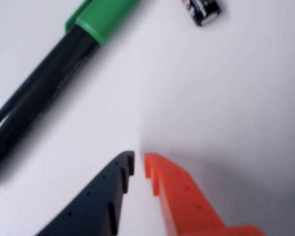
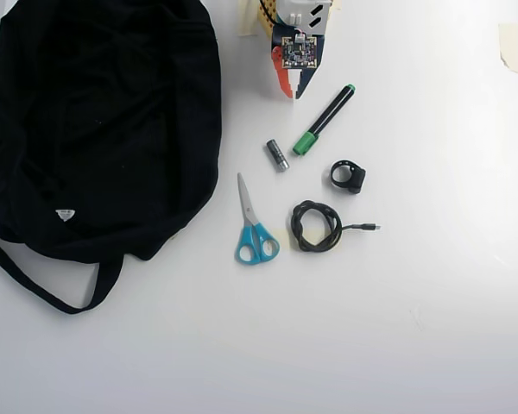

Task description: Put the green marker into the black bag

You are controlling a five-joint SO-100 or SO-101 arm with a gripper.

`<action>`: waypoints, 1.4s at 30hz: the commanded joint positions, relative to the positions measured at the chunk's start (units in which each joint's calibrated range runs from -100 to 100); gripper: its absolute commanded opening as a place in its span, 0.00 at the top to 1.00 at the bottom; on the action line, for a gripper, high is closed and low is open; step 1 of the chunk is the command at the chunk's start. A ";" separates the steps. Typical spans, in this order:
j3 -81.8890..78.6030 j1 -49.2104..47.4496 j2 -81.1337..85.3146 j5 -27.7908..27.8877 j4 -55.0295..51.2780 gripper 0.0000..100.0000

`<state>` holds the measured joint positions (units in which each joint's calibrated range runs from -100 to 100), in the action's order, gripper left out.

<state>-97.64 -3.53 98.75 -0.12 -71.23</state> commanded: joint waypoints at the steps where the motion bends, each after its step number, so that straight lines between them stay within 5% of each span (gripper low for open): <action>1: -1.64 0.39 0.50 -0.24 -1.81 0.98; 20: -1.28 -0.06 -0.33 -0.24 1.64 0.98; 32: 2.04 -0.29 -2.32 -0.24 24.81 0.98; 42: 26.30 -4.85 -27.47 -0.24 43.84 0.98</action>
<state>-85.69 -7.13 82.98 -0.27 -32.59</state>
